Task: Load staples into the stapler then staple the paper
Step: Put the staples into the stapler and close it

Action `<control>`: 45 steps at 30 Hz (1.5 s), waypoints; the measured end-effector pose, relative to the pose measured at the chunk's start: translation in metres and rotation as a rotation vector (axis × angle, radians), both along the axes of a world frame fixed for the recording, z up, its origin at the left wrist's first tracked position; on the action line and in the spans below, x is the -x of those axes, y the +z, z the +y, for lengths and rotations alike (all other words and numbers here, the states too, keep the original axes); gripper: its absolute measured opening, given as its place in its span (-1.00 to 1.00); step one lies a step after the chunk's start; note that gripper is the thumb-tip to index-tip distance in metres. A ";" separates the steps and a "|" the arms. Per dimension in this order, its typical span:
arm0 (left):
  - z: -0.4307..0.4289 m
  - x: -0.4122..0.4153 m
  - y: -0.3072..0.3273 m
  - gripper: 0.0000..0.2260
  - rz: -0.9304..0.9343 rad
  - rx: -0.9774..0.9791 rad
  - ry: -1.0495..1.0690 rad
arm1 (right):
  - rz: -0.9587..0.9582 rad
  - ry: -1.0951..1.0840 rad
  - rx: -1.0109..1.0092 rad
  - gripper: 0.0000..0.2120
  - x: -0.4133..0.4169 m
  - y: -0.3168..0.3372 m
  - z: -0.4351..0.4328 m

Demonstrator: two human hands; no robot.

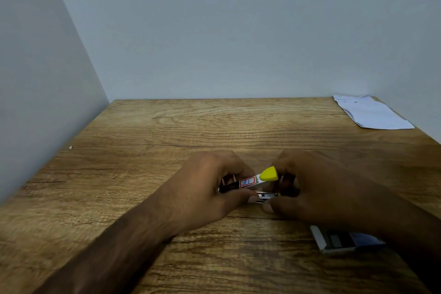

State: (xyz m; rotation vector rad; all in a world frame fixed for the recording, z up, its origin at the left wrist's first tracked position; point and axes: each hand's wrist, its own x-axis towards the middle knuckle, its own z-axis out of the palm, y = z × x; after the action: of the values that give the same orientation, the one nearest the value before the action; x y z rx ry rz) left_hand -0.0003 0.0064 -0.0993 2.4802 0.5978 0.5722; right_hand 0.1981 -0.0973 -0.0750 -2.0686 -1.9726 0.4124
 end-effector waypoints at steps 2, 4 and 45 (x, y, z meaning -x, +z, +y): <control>0.000 0.000 -0.001 -0.85 -0.003 0.000 -0.003 | -0.027 -0.007 -0.031 -0.70 0.002 0.001 -0.001; 0.000 0.000 -0.001 -0.86 -0.031 0.020 -0.001 | -0.042 -0.006 -0.076 -0.66 0.004 0.002 -0.003; -0.014 -0.013 -0.009 -0.93 -0.400 0.168 0.121 | 0.623 0.077 -0.561 -0.73 0.015 -0.010 0.006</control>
State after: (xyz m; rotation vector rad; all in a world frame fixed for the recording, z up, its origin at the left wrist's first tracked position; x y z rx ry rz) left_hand 0.0128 -0.0071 -0.1081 2.1023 0.6078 0.9917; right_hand 0.1835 -0.0915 -0.0853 -1.3154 -1.5547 0.3964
